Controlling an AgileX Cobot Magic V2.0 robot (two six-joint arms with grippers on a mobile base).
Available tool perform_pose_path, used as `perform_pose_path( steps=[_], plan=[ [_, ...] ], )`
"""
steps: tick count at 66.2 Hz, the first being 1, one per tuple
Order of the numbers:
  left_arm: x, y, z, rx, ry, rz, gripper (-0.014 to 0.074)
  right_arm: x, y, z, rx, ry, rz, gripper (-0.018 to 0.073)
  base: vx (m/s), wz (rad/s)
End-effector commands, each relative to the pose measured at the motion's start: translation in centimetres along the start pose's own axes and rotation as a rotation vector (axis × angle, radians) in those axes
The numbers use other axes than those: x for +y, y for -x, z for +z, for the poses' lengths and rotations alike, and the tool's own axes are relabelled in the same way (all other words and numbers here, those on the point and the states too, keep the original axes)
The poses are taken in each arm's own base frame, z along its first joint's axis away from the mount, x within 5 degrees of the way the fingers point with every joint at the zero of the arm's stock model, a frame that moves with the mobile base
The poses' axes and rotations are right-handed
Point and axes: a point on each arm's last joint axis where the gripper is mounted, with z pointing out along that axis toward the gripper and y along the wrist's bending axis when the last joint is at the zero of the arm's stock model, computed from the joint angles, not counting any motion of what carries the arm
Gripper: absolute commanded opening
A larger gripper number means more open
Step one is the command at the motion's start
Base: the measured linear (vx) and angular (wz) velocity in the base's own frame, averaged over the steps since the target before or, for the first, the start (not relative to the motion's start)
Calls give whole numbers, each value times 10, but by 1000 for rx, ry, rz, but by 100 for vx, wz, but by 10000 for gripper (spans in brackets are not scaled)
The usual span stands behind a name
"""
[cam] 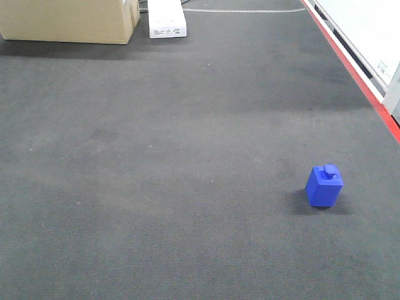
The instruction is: Pour parts from conveyor to right shelf
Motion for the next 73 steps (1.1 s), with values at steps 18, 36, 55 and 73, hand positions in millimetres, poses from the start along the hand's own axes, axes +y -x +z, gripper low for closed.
perform_pose_path(
  steps=[18,36,55,73],
  plan=[
    [-1,13,0,-81,-11,-16,-6,-3,56,-16,-561,-32,-1,-8,0,0],
    [-1,13,0,-81,-11,-16,-6,-3,148,-42,-577,-41,-97,-4,0,0],
    [-1,13,0,-81,-11,-16,-6,-5,191,-3,-282,-25,-132,187,0,0],
    [-1,13,0,-81,-11,-16,-6,-2,178,36,-109,16,-128,730,0,0]
  ],
)
